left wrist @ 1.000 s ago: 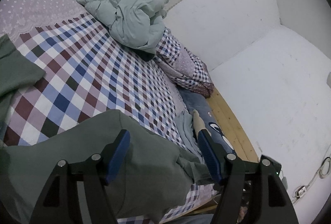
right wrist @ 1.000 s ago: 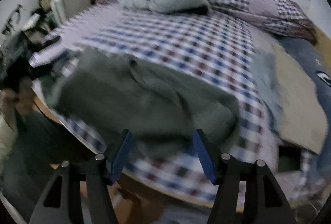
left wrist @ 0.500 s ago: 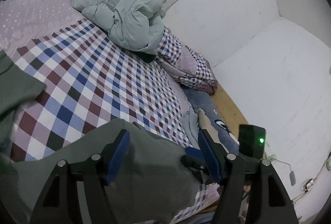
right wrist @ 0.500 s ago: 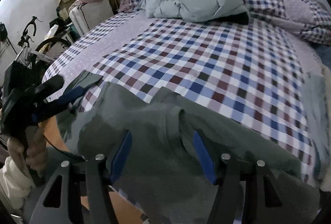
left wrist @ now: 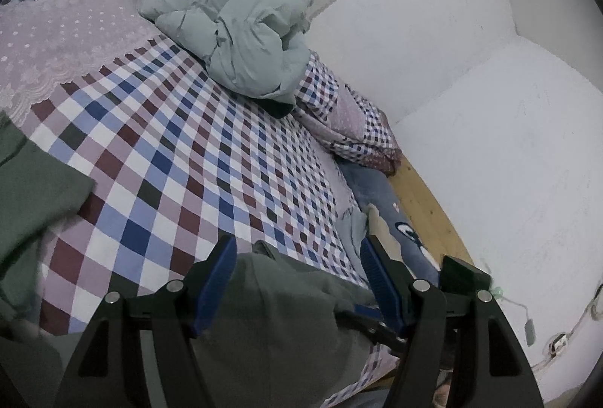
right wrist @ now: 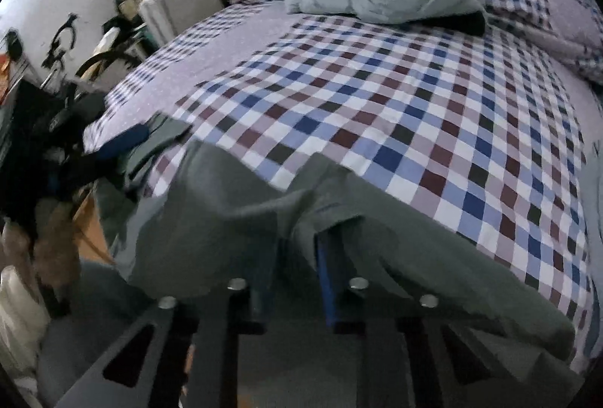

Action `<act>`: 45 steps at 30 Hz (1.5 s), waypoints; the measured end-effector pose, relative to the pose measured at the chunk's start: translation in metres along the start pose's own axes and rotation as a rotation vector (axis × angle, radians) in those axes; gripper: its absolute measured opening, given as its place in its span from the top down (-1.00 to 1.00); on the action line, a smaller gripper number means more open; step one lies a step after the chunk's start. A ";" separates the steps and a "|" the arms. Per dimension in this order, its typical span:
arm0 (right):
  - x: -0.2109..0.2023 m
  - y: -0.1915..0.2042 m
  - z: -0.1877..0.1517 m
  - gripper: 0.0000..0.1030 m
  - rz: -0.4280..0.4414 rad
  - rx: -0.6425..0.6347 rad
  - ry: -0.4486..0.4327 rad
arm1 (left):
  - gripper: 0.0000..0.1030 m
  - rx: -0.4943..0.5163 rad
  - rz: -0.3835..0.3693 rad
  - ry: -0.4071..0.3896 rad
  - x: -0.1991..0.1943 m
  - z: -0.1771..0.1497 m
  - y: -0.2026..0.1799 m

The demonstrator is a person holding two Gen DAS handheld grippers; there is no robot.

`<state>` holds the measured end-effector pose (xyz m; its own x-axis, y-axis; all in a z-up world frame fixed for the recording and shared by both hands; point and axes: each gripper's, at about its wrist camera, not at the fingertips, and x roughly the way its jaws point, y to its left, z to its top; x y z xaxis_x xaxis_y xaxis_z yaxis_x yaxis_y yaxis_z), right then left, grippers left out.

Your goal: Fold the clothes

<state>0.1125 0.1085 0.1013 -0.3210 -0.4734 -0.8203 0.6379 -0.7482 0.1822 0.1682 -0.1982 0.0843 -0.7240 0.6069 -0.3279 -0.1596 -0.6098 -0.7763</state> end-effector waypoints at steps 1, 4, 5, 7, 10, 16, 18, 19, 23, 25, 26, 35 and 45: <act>-0.004 0.002 -0.004 0.73 0.007 -0.010 -0.008 | -0.39 0.019 0.004 0.012 0.002 0.000 -0.002; -0.019 0.008 -0.019 0.80 0.027 -0.037 -0.033 | -0.39 0.121 0.081 0.029 0.007 -0.004 -0.014; -0.023 0.010 -0.025 0.81 0.032 -0.043 -0.038 | -0.39 0.178 0.116 0.035 0.009 -0.006 -0.020; -0.030 0.011 -0.037 0.83 0.032 -0.044 -0.036 | -0.39 0.228 0.136 0.055 0.014 -0.010 -0.026; -0.035 0.007 -0.055 0.83 0.026 -0.037 -0.019 | -0.39 0.256 0.158 0.087 0.022 -0.017 -0.029; -0.033 -0.003 -0.082 0.83 0.001 -0.016 0.032 | -0.39 0.259 0.184 0.102 0.029 -0.022 -0.028; -0.040 -0.010 -0.078 0.77 0.006 0.011 0.004 | -0.39 0.251 0.185 0.101 0.030 -0.022 -0.027; -0.044 -0.013 -0.074 0.74 0.012 0.027 -0.016 | -0.39 0.243 0.180 0.104 0.030 -0.021 -0.025; -0.058 -0.026 -0.047 0.02 0.075 0.093 -0.117 | -0.39 0.222 0.150 0.126 0.035 -0.016 -0.021; -0.059 -0.028 -0.035 0.01 0.082 0.105 -0.142 | -0.39 0.246 0.149 0.147 0.040 -0.014 -0.021; -0.058 -0.028 -0.031 0.01 0.082 0.108 -0.148 | -0.39 0.260 0.150 0.158 0.043 -0.012 -0.022; -0.039 -0.020 -0.038 0.01 0.120 0.100 -0.121 | -0.39 0.335 0.105 0.286 0.070 0.002 -0.009; -0.033 -0.031 -0.047 0.01 0.147 0.125 -0.130 | 0.02 0.349 -0.002 0.328 0.065 0.000 -0.013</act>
<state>0.1364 0.1690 0.0971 -0.3240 -0.6315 -0.7044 0.5952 -0.7149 0.3671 0.1227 -0.1510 0.0729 -0.4819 0.7032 -0.5227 -0.4177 -0.7088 -0.5684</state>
